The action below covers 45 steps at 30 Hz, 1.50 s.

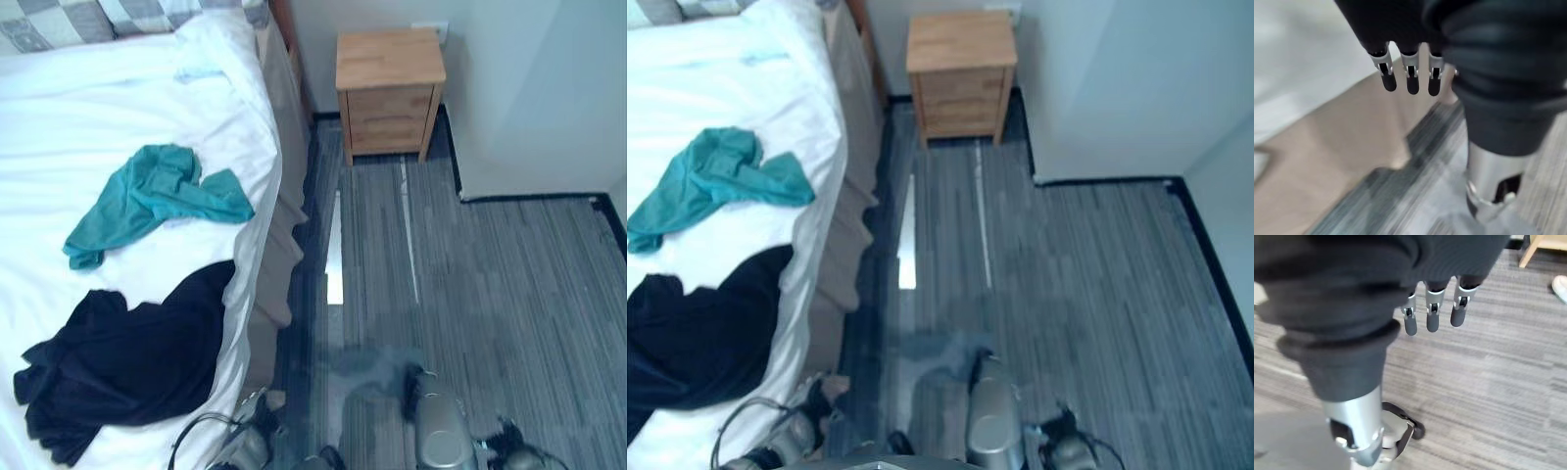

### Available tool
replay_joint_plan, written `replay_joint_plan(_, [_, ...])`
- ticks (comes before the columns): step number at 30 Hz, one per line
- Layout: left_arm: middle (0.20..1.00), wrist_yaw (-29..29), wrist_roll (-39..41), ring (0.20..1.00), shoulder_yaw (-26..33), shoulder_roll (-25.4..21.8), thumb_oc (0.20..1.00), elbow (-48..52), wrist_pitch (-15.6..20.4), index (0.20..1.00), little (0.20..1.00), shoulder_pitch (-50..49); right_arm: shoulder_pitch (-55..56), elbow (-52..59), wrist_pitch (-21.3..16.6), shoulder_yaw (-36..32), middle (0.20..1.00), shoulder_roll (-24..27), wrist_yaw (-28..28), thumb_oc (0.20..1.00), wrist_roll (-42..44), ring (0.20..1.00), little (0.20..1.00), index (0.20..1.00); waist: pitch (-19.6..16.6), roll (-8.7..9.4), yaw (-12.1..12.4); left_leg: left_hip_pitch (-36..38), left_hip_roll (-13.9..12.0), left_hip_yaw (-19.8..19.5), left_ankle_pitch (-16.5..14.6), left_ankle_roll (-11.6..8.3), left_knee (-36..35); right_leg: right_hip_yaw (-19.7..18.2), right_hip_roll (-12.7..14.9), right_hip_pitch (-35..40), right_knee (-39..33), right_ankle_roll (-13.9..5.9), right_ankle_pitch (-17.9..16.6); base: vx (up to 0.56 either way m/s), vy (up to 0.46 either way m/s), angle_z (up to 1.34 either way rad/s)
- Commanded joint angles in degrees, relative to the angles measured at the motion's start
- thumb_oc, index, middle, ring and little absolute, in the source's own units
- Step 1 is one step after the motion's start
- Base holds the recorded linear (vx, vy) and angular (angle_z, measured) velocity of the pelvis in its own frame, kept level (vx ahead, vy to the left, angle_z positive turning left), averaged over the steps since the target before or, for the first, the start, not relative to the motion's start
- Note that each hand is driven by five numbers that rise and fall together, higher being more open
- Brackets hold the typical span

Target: Tidy up the quilt and then pick up the clothes from the bed and put them into the laundry hamper.

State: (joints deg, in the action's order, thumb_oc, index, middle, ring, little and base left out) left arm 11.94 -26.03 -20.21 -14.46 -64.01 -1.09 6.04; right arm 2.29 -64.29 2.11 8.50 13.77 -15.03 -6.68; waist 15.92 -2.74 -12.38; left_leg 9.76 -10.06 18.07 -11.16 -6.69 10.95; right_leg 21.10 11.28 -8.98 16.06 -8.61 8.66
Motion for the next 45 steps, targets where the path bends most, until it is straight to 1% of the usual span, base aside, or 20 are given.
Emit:
replay_joint_plan(1, [1.0,1.4,1.7,1.0,0.4,-1.1,1.0,-2.5,-1.2,1.0,1.0,1.9,-1.3,2.2,-0.3,3.6,1.0,4.5,-0.7,1.0,-0.8,1.0,1.0,1.0,2.6,2.22,2.0,-7.8,-2.9,-2.6,21.2,-6.68,38.7,1.4,-8.9,4.5,-20.3,6.81,-11.7,0.12,-0.13,-0.86])
replay_joint_plan(3, [1.0,2.5,3.7,1.0,0.4,-1.6,1.0,-1.0,-1.1,1.0,1.0,2.1,-3.3,2.1,-0.1,5.5,1.0,5.3,-0.7,1.0,-2.2,1.0,1.0,1.0,4.1,4.98,5.4,-15.8,-3.8,-4.1,17.8,-3.36,46.3,-1.5,-7.9,8.0,-21.1,7.84,-10.3,0.45,-0.087,-1.0])
replay_joint_plan(5, [1.0,2.8,4.6,1.0,0.4,-1.2,1.0,-0.7,-1.0,1.0,1.0,2.2,-4.0,2.6,0.3,6.8,1.0,5.3,-0.1,1.0,-3.3,1.0,1.0,1.0,4.4,5.15,7.7,-20.1,-5.5,-4.0,15.5,-2.64,40.9,-4.7,-7.9,10.8,-21.1,6.84,-7.8,0.6,0.088,-0.72])
replay_joint_plan(7, [1.0,3.2,4.8,1.0,1.1,-0.5,1.0,-0.7,-1.0,1.0,1.0,1.6,-4.6,2.7,0.2,7.7,1.0,4.9,0.3,1.0,-3.9,1.0,1.0,1.0,3.9,4.39,9.6,-21.9,-4.4,-3.7,14.7,-1.73,25.4,-6.8,-7.9,13.0,-21.1,5.1,-6.3,0.68,0.314,-0.91])
replay_joint_plan(8, [1.0,3.3,4.2,1.0,1.1,0.0,1.0,-1.0,-0.8,1.0,1.0,0.9,-5.1,2.4,-0.2,8.6,1.0,4.5,0.5,1.0,-4.5,1.0,1.0,1.0,2.7,3.8,11.8,-20.2,0.3,-3.0,15.4,-0.57,1.7,-8.9,-7.5,15.1,-21.1,2.98,-5.2,0.61,0.341,-0.95])
replay_joint_plan(9, [1.0,3.3,4.2,1.0,1.1,0.0,1.0,-1.0,-0.8,1.0,1.0,0.9,-5.0,2.4,-0.2,8.6,1.0,4.5,0.5,1.0,-4.5,1.0,1.0,1.0,2.7,3.87,11.8,-20.0,0.4,-2.9,15.5,-0.56,1.4,-9.0,-7.4,15.2,-21.1,2.96,-5.2,0.78,0.345,-0.99])
replay_joint_plan(10, [1.0,3.3,2.7,1.0,1.0,0.5,1.0,-1.5,-0.8,1.0,1.0,0.6,-4.7,2.7,-0.8,8.5,1.0,4.3,0.5,1.0,-5.1,1.0,1.0,1.0,2.0,3.03,11.7,-20.4,0.2,2.5,18.5,-1.41,-9.4,-7.8,-7.7,17.6,-21.1,2.43,-2.9,0.57,0.156,-0.92])
replay_joint_plan(12, [1.0,3.0,2.1,1.0,1.0,0.6,1.0,-1.4,-0.8,1.0,1.0,0.4,-4.3,2.8,-0.8,8.4,1.0,4.4,0.5,1.0,-5.4,1.0,1.0,1.0,1.9,2.99,11.3,-20.6,-0.2,7.6,18.7,-1.29,-11.0,-7.2,-7.5,19.1,-21.1,2.5,-2.0,0.55,0.164,-0.54])
replay_joint_plan(13, [1.0,2.1,1.8,1.0,1.5,0.9,1.0,-0.8,-1.2,1.0,1.0,-0.2,-3.6,2.4,-0.7,7.9,1.0,4.0,0.8,1.0,-5.9,1.0,1.0,1.0,0.6,2.56,10.2,-18.0,-1.3,15.8,18.5,-1.05,-12.4,-5.6,-8.2,22.0,-21.1,2.05,-0.4,0.56,0.16,0.26])
replay_joint_plan(14, [1.0,2.0,1.6,1.0,1.6,0.9,1.0,-0.7,-1.4,1.0,1.0,-0.7,-3.2,2.4,-0.4,7.8,1.0,3.7,0.9,1.0,-6.2,1.0,1.0,1.0,0.1,2.44,10.6,-17.0,-0.6,15.0,18.8,-0.19,-11.5,-6.1,-8.5,23.5,-20.7,2.19,-0.3,0.78,0.21,0.63])
replay_joint_plan(16, [1.0,2.0,2.3,1.0,2.2,0.9,1.0,-1.3,-1.5,1.0,1.0,-1.2,-2.9,1.2,-0.4,7.4,1.0,2.9,0.7,1.0,-6.4,1.0,1.0,1.0,-1.1,3.28,11.5,-15.2,2.1,12.5,16.3,2.38,-10.9,-5.7,-6.9,23.3,-11.8,0.81,-0.3,0.54,0.176,0.46])
replay_joint_plan(19, [1.0,2.3,3.3,1.0,2.8,0.3,1.0,-1.3,-1.9,1.0,1.0,-1.2,-3.0,1.4,0.3,5.7,1.0,2.0,0.4,1.0,-6.7,1.0,1.0,1.0,0.1,3.99,10.4,-10.0,4.9,12.8,11.6,6.47,-11.2,-4.8,0.5,14.4,13.9,-5.0,-10.3,0.4,0.262,0.28])
replay_joint_plan(21, [1.0,3.3,4.7,1.0,3.4,-0.2,1.0,-1.2,-2.0,1.0,1.0,-0.8,-4.3,3.1,0.3,4.2,1.0,2.0,-0.2,1.0,-4.8,1.0,1.0,1.0,1.2,2.97,9.2,-5.8,5.7,10.5,10.3,7.5,-13.6,-7.8,1.5,6.0,23.6,-4.3,-10.4,0.42,0.167,0.58])
replay_joint_plan(26, [1.0,3.6,4.4,1.0,2.6,-0.3,1.0,0.0,-1.3,1.0,1.0,0.1,-4.5,5.3,0.5,4.2,1.0,2.8,-0.4,1.0,-3.7,1.0,1.0,1.0,1.8,1.92,7.4,-2.1,5.6,3.0,9.4,5.76,-15.0,-11.7,-0.4,0.8,-1.1,-0.89,-7.4,0.42,-0.144,0.95])
replay_joint_plan(31, [1.0,4.4,5.7,1.0,2.8,0.6,1.0,-1.4,-0.4,1.0,1.0,0.7,-4.7,4.2,1.2,4.6,1.0,3.1,-0.4,1.0,-4.3,1.0,1.0,1.0,0.3,2.74,7.1,0.9,6.3,-8.2,6.2,3.65,-15.9,-25.7,2.3,-2.9,-21.1,-4.65,-15.0,0.5,-0.262,1.42])
replay_joint_plan(37, [1.0,4.4,7.3,1.0,4.4,0.2,1.0,-4.5,0.0,1.0,1.0,-3.3,-4.7,5.8,0.0,4.9,1.0,3.9,-0.2,1.0,-4.9,1.0,1.0,1.0,-1.6,4.03,9.0,0.5,0.0,-14.9,4.8,-0.06,-7.3,-18.4,2.4,2.7,-20.3,-5.27,-16.3,0.41,-0.462,1.44])
replay_joint_plan(40, [1.0,4.8,9.3,1.0,5.9,0.8,1.0,-3.2,0.1,1.0,1.0,-4.4,-4.7,13.5,-1.6,1.6,1.0,8.2,-2.6,1.0,-2.4,1.0,1.0,1.0,-0.7,4.17,7.6,-6.2,-6.5,-3.3,10.9,-0.88,3.6,-8.9,3.3,8.1,-20.4,-2.58,-14.8,0.1,-0.35,1.28])
replay_joint_plan(43, [1.0,3.8,8.2,1.0,5.9,-0.3,1.0,0.2,-0.3,1.0,1.0,-4.9,-3.4,23.1,-1.3,-2.2,1.0,12.6,-4.8,1.0,-3.6,1.0,1.0,1.0,-0.7,4.69,6.9,-9.2,-5.9,7.8,5.2,-0.01,13.2,-3.5,1.9,11.5,-20.7,-0.35,-11.1,0.04,-0.349,1.68])
replay_joint_plan(44, [1.0,3.2,6.9,1.0,5.7,-0.9,1.0,0.6,-0.2,1.0,1.0,-4.1,-2.1,26.5,-1.7,-6.3,1.0,15.3,-6.6,1.0,-4.6,1.0,1.0,1.0,-0.7,4.42,6.2,-11.2,-6.9,17.0,5.6,-0.92,12.2,2.3,1.3,12.4,-20.6,-0.27,-10.1,-0.08,-0.167,1.21])
replay_joint_plan(45, [1.0,3.2,6.8,1.0,5.6,-0.8,1.0,0.6,-0.2,1.0,1.0,-4.1,-1.9,26.6,-1.7,-6.4,1.0,15.4,-6.6,1.0,-4.7,1.0,1.0,1.0,-0.7,4.35,6.1,-11.0,-6.7,16.9,6.0,-0.97,11.7,2.5,1.3,12.5,-20.6,-0.27,-10.1,-0.09,-0.18,1.6])
